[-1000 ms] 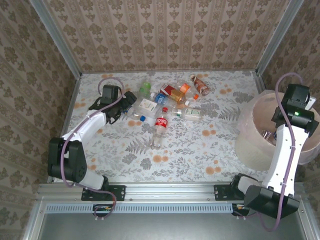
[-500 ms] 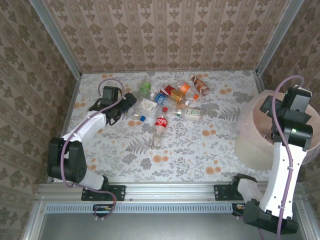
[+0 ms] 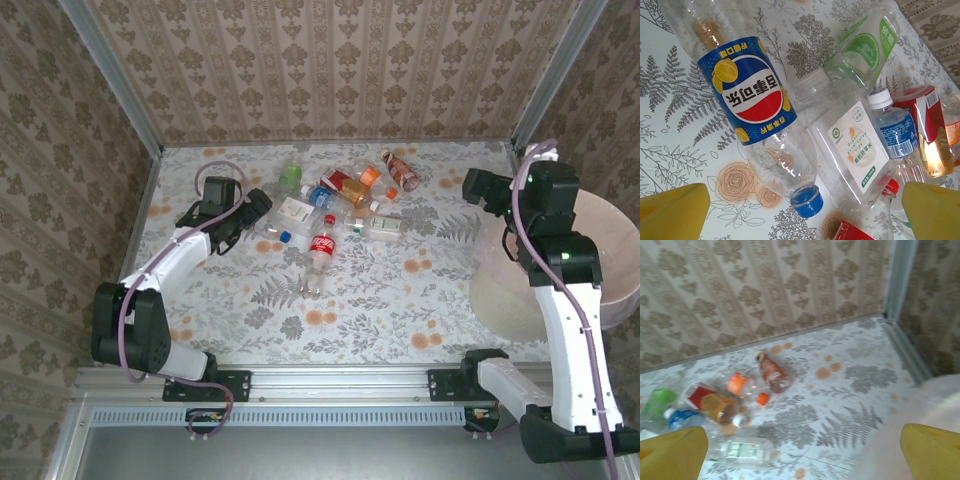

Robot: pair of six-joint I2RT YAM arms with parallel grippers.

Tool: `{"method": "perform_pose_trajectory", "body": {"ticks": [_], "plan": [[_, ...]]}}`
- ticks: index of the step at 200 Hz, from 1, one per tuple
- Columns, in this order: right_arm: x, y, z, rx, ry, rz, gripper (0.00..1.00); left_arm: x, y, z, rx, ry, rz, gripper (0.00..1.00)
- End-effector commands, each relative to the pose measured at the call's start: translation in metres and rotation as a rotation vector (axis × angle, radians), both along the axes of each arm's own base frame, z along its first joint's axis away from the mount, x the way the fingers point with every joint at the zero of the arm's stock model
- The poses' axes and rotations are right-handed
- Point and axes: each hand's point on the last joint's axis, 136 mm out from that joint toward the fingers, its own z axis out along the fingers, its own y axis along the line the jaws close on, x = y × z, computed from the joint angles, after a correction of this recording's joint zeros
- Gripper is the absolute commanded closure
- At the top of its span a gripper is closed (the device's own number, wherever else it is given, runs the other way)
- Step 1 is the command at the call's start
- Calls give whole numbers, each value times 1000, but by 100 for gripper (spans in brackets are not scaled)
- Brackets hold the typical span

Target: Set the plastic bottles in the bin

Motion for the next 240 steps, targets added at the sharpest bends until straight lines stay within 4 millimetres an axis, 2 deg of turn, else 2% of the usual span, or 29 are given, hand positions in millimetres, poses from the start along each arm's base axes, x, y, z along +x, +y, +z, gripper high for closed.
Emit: {"method": "perform_pose_trajectory", "body": {"ticks": [1,35,63,66,98,101,106,142,191,208,240], "plan": [[15,40,18,17,-66,147,0,-1,-4,10,-11,-50,-41,0],[38,84,2,-47,-33,271,0,-4,-1,8,-11,-47,-33,0],[57,114,-33,-79,63,353,0,-8,5,10,-4,-58,-17,0],[62,118,-32,-79,50,363,0,-8,5,10,-3,-59,-15,0],[82,148,-78,-80,148,481,0,-12,9,12,-2,-72,-12,0],[87,151,-90,-81,177,490,0,-13,9,12,-2,-71,-12,0],[90,155,-100,-84,197,506,0,-13,9,13,-2,-73,-11,0],[104,165,-163,-173,333,596,0,-17,14,12,3,-73,-1,0],[104,170,-248,-388,567,821,0,-23,20,14,14,-76,14,0],[108,167,-269,-437,653,856,0,-26,22,13,8,-78,28,0],[116,160,-293,-532,713,884,0,-34,29,11,12,-83,56,0]]}}
